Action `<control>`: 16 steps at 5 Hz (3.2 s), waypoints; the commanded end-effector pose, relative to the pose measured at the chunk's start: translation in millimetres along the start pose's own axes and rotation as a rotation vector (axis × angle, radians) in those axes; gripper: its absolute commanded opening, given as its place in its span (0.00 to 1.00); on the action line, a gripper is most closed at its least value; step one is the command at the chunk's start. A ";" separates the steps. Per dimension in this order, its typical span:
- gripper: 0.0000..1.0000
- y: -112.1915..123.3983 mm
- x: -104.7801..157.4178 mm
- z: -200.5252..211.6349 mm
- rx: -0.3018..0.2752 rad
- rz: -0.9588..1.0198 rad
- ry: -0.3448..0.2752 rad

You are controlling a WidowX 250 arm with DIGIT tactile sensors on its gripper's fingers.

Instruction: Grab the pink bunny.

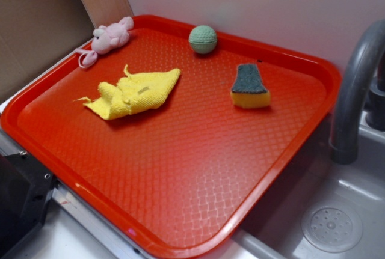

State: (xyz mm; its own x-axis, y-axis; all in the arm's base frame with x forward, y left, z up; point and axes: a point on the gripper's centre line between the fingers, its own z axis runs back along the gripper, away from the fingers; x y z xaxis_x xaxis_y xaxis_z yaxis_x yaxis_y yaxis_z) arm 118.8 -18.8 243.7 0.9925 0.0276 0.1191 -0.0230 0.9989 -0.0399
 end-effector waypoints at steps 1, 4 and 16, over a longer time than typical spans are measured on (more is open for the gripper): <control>1.00 0.0 0.0 0.0 0.000 0.000 0.000; 1.00 92.3 70.5 -98.8 0.137 0.244 -0.131; 1.00 161.1 154.5 -193.2 0.233 0.225 -0.277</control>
State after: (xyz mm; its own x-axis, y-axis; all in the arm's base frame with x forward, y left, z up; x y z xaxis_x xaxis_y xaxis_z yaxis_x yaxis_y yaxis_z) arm 279.3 132.5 46.3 0.9073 0.2483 0.3394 -0.3003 0.9475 0.1098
